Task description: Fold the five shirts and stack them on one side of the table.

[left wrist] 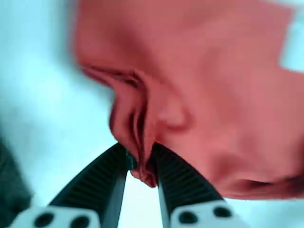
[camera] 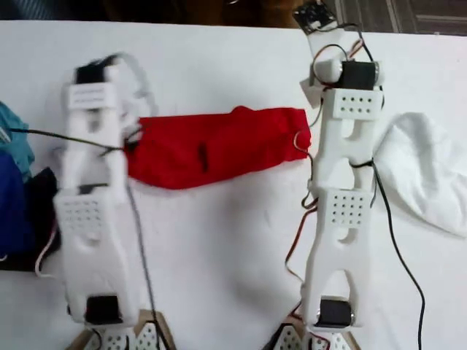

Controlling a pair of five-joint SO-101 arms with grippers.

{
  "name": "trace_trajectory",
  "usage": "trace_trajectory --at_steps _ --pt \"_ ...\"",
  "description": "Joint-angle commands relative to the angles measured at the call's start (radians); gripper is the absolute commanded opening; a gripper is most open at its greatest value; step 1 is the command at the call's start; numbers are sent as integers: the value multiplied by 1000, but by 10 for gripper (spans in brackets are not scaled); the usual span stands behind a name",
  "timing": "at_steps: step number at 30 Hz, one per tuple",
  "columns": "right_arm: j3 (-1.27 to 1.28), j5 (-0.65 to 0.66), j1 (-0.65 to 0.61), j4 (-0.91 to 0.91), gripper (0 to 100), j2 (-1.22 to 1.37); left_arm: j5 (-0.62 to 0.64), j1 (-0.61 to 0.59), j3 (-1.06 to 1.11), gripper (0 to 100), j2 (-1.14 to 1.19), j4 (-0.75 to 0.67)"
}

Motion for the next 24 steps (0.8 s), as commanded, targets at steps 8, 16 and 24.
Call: trace_trajectory --at_steps 8,16,24 --pt "-28 8 130 21 18 -85 -118 396 -107 26 61 -259" --pt "-28 8 234 21 18 -87 -169 609 -320 26 132 -334" --pt "-28 11 295 21 18 -87 -245 741 -476 26 256 -361"
